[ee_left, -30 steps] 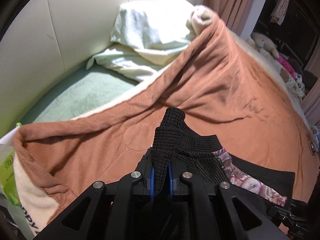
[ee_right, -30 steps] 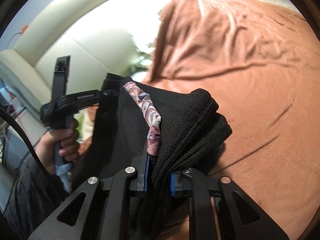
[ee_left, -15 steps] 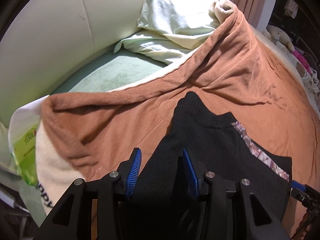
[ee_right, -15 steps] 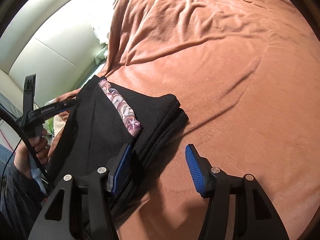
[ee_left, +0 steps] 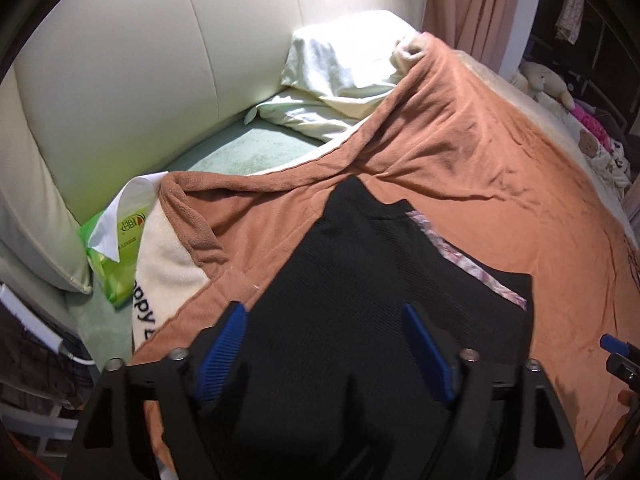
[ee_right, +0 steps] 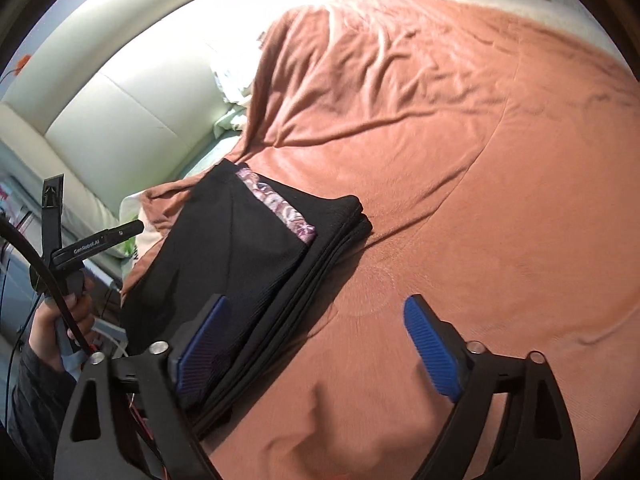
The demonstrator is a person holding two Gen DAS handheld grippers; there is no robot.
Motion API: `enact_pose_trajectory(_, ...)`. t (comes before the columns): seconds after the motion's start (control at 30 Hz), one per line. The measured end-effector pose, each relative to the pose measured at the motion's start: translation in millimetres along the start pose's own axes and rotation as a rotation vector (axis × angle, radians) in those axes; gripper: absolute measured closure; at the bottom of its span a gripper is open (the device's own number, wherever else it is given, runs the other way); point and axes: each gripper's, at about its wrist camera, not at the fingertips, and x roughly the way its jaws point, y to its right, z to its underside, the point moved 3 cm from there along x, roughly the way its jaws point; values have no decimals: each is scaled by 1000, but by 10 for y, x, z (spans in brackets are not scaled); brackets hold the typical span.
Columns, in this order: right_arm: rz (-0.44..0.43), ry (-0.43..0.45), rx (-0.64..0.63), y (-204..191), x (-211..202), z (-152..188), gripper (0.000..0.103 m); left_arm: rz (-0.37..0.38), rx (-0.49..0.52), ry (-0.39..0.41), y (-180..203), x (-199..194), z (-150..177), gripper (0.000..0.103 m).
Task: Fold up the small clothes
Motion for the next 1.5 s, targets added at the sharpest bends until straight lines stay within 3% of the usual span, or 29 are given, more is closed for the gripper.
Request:
enact_pose_trajectory(0.07,1,12,-15,-55,-194,45,0,21,1,10,96,-142,92,5)
enact_pose_trajectory(0.27,23,48,-52,-115,-750,199,0,57,28,50,399,-607,385,1)
enact_pose_trajectory(0.9,85,166,-88,-3,-2355,861,0,94,94,241,1242,-1851,1039,0)
enact_pose_trajectory(1.5,191,315,-120,114,-3675,1909,0,180,187,376,2107,-2850,1952,0)
